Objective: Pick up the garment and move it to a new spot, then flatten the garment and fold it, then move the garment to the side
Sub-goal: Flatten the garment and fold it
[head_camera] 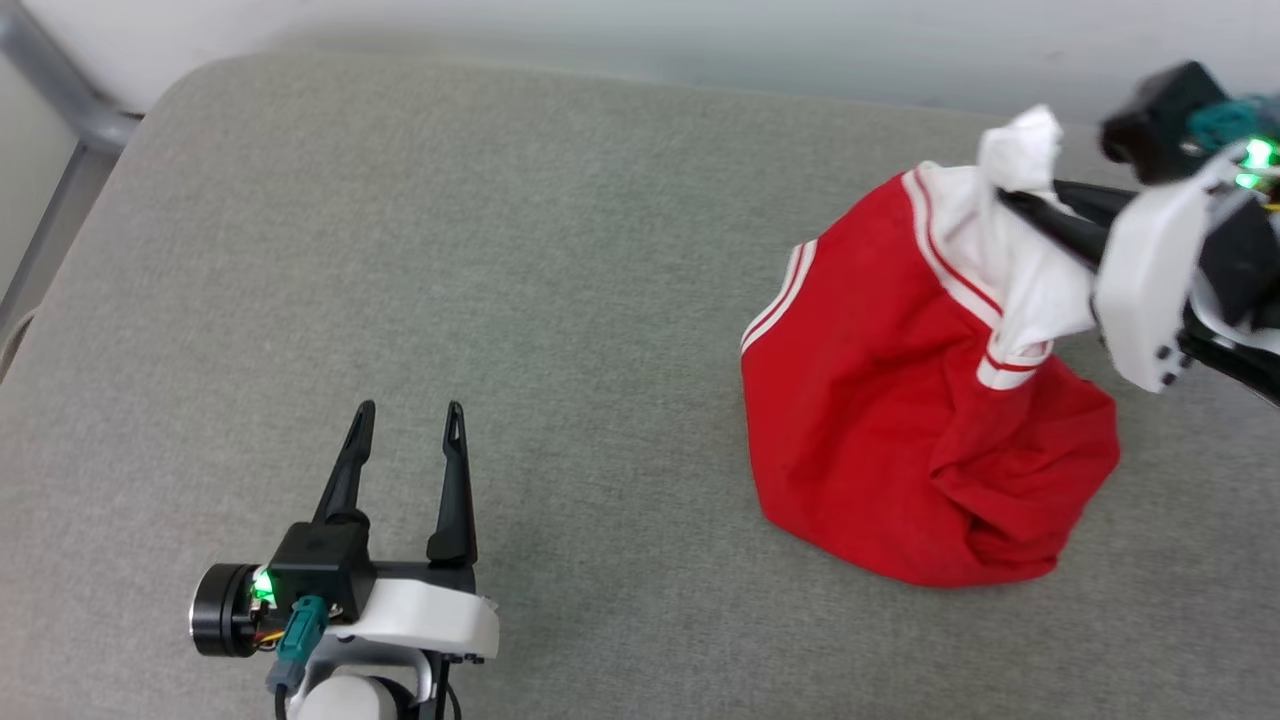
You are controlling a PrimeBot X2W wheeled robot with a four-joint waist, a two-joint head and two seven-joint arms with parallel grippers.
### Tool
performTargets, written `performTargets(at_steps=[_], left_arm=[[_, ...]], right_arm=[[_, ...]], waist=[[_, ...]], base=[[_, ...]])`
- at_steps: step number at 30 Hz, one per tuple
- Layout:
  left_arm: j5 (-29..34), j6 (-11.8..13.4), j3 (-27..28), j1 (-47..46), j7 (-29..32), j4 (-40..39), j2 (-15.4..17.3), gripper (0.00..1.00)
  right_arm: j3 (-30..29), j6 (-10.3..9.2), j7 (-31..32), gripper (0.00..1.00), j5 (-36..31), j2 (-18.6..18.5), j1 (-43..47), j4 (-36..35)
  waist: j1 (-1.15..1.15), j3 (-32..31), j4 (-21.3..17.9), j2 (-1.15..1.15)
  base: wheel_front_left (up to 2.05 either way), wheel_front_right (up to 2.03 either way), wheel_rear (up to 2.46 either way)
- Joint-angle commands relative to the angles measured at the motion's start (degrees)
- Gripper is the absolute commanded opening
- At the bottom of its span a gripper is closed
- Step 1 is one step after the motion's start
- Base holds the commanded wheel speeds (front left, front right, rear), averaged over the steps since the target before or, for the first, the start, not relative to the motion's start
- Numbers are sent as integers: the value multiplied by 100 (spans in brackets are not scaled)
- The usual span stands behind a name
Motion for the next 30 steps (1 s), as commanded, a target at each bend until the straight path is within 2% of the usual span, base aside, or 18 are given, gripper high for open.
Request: performTargets(at_steps=[1, 6, 12, 16, 21, 27, 30], left_arm=[[18, -23, 34, 68, -15, -27, -9, 100], [68, -61, 153, 285, -15, -32, -9, 100], [102, -131, 205, 376, -15, -26, -9, 100], [96, -167, 200, 395, -15, -13, -9, 100], [110, -170, 179, 337, -15, 0, -8, 100], [106, -188, 159, 272, -15, 28, -9, 100], [101, -186, 177, 271, -15, 49, -8, 100]], right_arm=[[-123, -10, -126, 0, 11, -141, 206, -44], [-878, -9, -583, 0, 94, -550, 1247, -109], [-1964, -9, -1003, 0, 266, -677, 2802, 271], [-2569, -8, -1140, 0, 260, -452, 3842, 693], [-3037, -8, -1170, 0, 246, 42, 4774, 1310], [-3178, -12, -924, 0, 183, 550, 5569, 2080], [-3222, -13, -1006, 0, 51, 716, 5718, 2263]], waist=[[0, -194, -196, 0], [0, -380, -458, 0], [0, -475, -677, 0], [0, -497, -779, 0], [0, -444, -839, 0], [0, -395, -817, 0], [0, -404, -800, 0]], base=[[0, 0, 0], [0, 0, 0], [0, 0, 0], [0, 0, 0], [0, 0, 0], [0, 0, 0], [0, 0, 0]])
